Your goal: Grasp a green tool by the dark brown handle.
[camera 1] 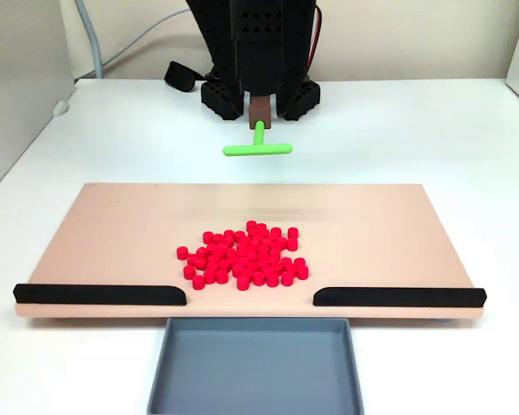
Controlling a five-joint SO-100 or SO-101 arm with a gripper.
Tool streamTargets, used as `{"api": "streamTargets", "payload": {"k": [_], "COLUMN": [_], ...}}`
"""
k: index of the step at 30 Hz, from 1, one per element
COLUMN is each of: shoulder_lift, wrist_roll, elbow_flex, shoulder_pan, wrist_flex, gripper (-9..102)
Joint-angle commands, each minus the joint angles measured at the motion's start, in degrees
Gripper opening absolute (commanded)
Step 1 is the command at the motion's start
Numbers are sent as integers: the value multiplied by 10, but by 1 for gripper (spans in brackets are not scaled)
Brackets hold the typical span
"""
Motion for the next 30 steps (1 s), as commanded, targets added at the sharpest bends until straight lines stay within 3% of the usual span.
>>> {"api": "streamTargets", "payload": {"k": [1, 30], "shoulder_lift": [11, 17], "wrist_roll": [-5, 21], "elbow_flex": [-9, -9], "shoulder_pan": [-4, -14], "wrist_flex": [1, 1], "gripper": [0, 0]}}
